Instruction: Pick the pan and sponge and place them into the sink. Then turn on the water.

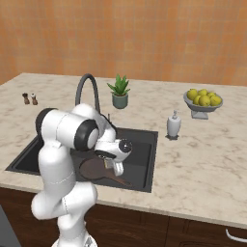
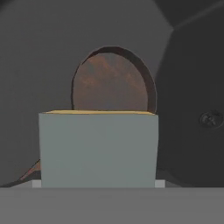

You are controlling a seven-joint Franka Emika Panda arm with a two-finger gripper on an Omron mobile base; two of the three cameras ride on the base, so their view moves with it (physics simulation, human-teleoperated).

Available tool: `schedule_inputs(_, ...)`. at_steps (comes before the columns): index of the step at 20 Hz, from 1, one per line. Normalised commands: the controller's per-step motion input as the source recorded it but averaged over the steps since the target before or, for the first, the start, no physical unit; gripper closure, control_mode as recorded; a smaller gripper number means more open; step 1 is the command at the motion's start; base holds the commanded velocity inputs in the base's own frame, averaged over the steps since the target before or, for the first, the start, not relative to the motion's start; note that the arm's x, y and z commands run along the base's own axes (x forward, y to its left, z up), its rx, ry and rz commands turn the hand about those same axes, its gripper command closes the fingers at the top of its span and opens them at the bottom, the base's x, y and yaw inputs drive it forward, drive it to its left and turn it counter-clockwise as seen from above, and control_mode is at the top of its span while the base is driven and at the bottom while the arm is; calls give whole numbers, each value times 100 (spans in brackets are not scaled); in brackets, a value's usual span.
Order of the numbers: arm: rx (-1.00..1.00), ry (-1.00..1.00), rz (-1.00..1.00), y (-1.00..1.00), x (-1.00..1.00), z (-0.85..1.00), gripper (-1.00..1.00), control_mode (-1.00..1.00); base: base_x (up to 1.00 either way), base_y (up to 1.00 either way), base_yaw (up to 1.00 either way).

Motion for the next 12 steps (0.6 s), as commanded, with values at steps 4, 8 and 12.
schedule_inputs(4,0,0,-1,6,6,-28,100,-100,0,0,0)
schedule_inputs(8,0,0,0,2,23,-34,100,-100,0,0,0)
schedule_inputs(12,0,2,0,13,37,-28,100,-100,0,0,0)
